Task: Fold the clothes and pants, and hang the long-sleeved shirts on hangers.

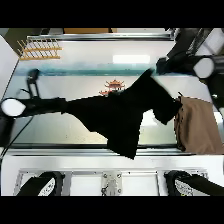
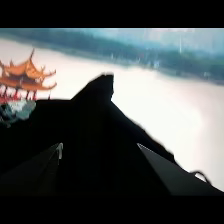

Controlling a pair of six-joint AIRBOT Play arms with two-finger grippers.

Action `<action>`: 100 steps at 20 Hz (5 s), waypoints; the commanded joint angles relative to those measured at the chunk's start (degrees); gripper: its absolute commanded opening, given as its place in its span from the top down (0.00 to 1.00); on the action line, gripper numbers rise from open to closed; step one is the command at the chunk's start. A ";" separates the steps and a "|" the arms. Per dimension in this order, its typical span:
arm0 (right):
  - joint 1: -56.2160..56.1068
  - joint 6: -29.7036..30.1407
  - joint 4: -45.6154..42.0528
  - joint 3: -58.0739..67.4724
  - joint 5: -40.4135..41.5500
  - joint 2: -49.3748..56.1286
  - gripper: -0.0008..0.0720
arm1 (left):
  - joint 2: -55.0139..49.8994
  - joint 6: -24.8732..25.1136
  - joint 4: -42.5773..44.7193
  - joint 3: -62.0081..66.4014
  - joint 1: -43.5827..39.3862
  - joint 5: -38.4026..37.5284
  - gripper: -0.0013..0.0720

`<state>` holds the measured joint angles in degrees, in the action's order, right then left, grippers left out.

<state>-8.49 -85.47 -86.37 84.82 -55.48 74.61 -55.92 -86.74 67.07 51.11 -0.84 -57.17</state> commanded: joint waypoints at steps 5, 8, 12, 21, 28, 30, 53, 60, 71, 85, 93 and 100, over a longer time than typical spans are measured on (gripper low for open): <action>1.57 0.52 7.48 -20.63 -10.71 1.22 0.29 | -10.43 -0.02 0.46 -2.32 -1.46 0.76 0.97; 1.62 0.57 19.32 -30.82 -2.12 2.82 0.29 | -10.45 -0.02 0.46 -2.32 -1.73 1.03 0.97; 1.53 0.94 30.34 -33.53 3.74 8.81 0.29 | -10.45 -0.02 0.46 -2.32 -1.73 1.31 0.97; -0.28 9.18 37.55 -33.44 4.35 12.26 0.60 | -10.45 -0.04 0.46 -2.32 -1.73 2.29 0.97; 4.79 10.67 23.96 -20.74 -6.84 0.90 0.97 | -4.24 -0.02 0.92 7.06 4.48 2.27 0.97; 7.69 10.69 21.18 -10.88 -12.31 -5.11 0.97 | 0.74 -0.04 0.74 16.87 7.80 2.43 0.97; 8.55 9.20 16.31 -10.54 -9.55 -23.76 0.97 | -2.84 -1.11 3.04 23.56 1.03 -1.57 0.97; 3.30 7.48 23.26 -48.13 -11.72 -24.24 0.76 | -2.86 -1.16 6.36 -4.07 -6.01 3.56 0.97; 3.41 1.84 16.76 -52.37 -12.96 -22.56 0.19 | -2.82 -1.16 6.49 -9.03 -7.41 4.31 0.97; 3.28 6.19 31.78 -55.56 -12.41 -14.71 0.68 | -2.84 -1.16 6.45 -9.03 -7.41 5.27 0.97; 3.41 6.19 21.11 -42.77 -20.70 -20.02 0.97 | -2.38 -1.14 9.79 -2.25 -4.90 2.69 0.97; 3.41 5.22 10.01 3.13 -17.77 -26.97 0.97 | 10.01 -1.18 9.27 27.74 2.12 6.10 0.97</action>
<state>-5.08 -79.29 -72.64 71.46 -76.84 49.65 -50.72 -87.83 76.31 68.31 -0.36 -53.19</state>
